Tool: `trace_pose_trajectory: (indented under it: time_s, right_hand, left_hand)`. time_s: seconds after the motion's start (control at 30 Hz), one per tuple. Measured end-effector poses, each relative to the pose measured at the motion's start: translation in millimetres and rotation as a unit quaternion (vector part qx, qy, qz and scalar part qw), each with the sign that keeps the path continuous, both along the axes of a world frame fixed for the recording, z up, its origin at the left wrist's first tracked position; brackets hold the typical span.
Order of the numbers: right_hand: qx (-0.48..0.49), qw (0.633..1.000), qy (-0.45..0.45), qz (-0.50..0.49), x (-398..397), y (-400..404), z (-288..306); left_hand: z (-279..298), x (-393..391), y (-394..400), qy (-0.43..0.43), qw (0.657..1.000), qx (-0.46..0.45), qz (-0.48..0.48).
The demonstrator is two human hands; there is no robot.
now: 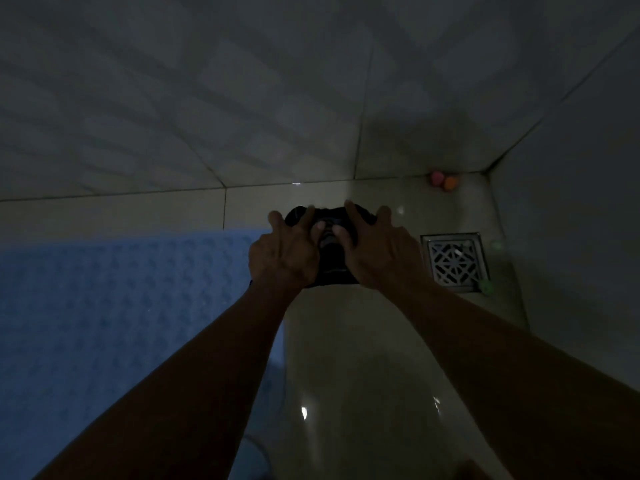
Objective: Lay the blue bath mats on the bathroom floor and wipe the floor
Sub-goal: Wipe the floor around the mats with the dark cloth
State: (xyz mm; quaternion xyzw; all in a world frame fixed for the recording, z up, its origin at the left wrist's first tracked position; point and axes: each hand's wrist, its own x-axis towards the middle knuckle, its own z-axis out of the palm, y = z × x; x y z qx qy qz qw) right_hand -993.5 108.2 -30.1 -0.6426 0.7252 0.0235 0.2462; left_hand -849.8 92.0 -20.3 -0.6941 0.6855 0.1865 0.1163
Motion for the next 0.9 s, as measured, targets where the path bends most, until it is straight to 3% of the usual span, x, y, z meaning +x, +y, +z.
trace_pose_trajectory:
  time_s: [0.4, 0.73, 0.9]
  right_hand:
    - [-0.116, 0.993, 0.005, -0.004, 3.5, -87.6, -112.7]
    - [-0.151, 0.987, 0.046, -0.009, 9.0, -101.4, -156.1]
    - [-0.131, 0.988, 0.076, -0.007, 7.9, -102.3, -160.9]
  left_hand:
    - [-119.2, 3.3, -89.6, 0.035, 0.990, -0.134, -0.001]
    - [-160.3, 4.4, -101.0, 0.009, 0.982, -0.188, -0.019]
    - [-164.7, 2.3, -95.3, -0.020, 0.985, -0.171, 0.007]
